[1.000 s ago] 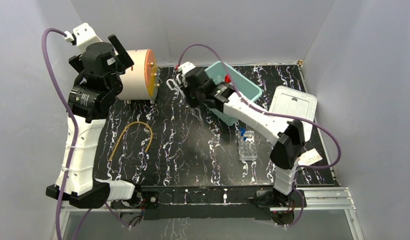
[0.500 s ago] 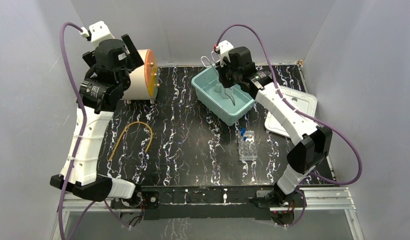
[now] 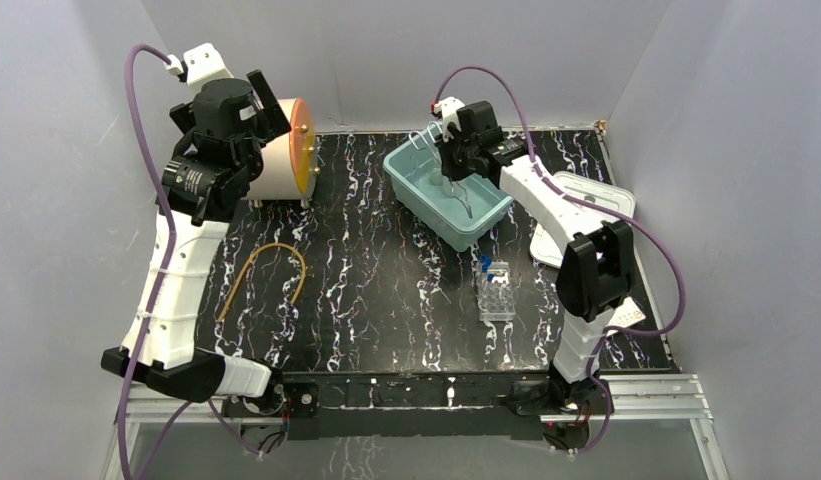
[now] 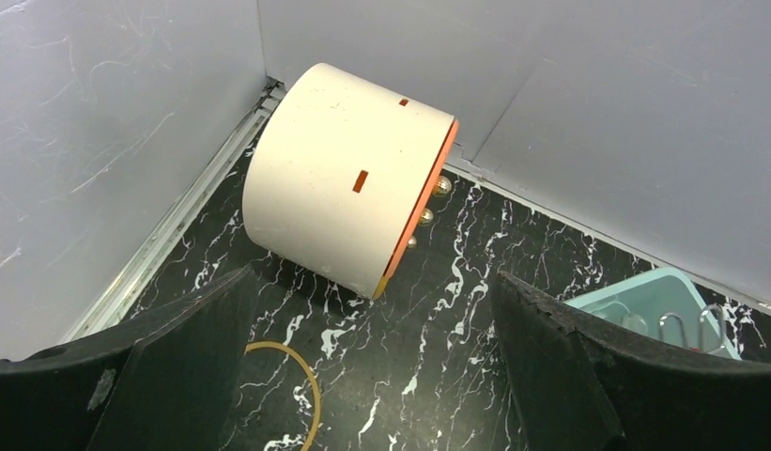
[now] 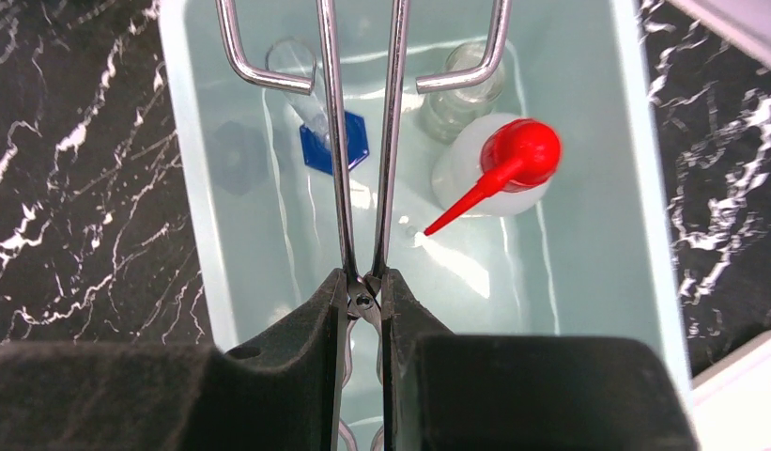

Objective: Organize the chemistry lab equipment

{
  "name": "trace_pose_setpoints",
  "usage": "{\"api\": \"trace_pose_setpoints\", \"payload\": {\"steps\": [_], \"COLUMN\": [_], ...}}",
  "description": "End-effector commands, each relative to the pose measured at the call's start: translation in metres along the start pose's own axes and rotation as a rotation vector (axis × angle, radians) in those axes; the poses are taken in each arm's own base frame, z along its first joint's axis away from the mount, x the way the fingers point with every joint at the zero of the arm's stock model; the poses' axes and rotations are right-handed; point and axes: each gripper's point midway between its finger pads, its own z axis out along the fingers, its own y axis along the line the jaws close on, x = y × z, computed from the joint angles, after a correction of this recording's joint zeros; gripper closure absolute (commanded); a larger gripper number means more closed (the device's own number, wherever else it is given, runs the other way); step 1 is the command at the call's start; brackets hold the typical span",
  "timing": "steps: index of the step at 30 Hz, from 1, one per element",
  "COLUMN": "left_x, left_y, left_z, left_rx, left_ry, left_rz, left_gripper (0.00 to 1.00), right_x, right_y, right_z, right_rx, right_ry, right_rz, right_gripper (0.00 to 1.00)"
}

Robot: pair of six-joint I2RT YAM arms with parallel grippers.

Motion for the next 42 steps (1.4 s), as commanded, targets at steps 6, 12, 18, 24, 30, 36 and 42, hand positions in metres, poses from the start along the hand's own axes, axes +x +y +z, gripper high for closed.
{"api": "trace_pose_setpoints", "payload": {"steps": [6, 12, 18, 24, 30, 36, 42], "left_x": [0.001, 0.001, 0.001, 0.004, 0.004, 0.004, 0.005], "left_y": [0.001, 0.001, 0.003, 0.004, 0.005, 0.005, 0.005], "left_z": [-0.001, 0.000, -0.002, -0.002, -0.003, -0.003, -0.002], "left_rx": [0.001, 0.000, -0.004, -0.005, -0.004, -0.004, -0.006], "left_ry": [0.000, -0.001, -0.006, -0.001, -0.001, 0.000, 0.000], "left_rz": [0.013, 0.019, 0.023, 0.027, 0.027, 0.028, 0.030], "left_gripper": [0.06, 0.05, 0.05, 0.05, 0.05, 0.05, 0.05], "right_x": [-0.002, 0.015, 0.032, 0.038, 0.040, 0.045, 0.051], "right_y": [-0.008, -0.006, 0.000, 0.003, 0.004, 0.007, 0.014], "right_z": [0.011, 0.015, 0.010, 0.004, 0.003, 0.004, 0.005], "right_rx": [0.018, 0.002, -0.036, -0.068, -0.069, -0.087, -0.144], "right_ry": [-0.026, 0.023, 0.041, 0.033, 0.029, 0.038, 0.057], "right_rz": [0.062, 0.125, 0.070, 0.003, -0.003, -0.017, -0.061], "right_gripper": [0.88, 0.88, 0.88, 0.87, 0.87, 0.87, 0.86]}}
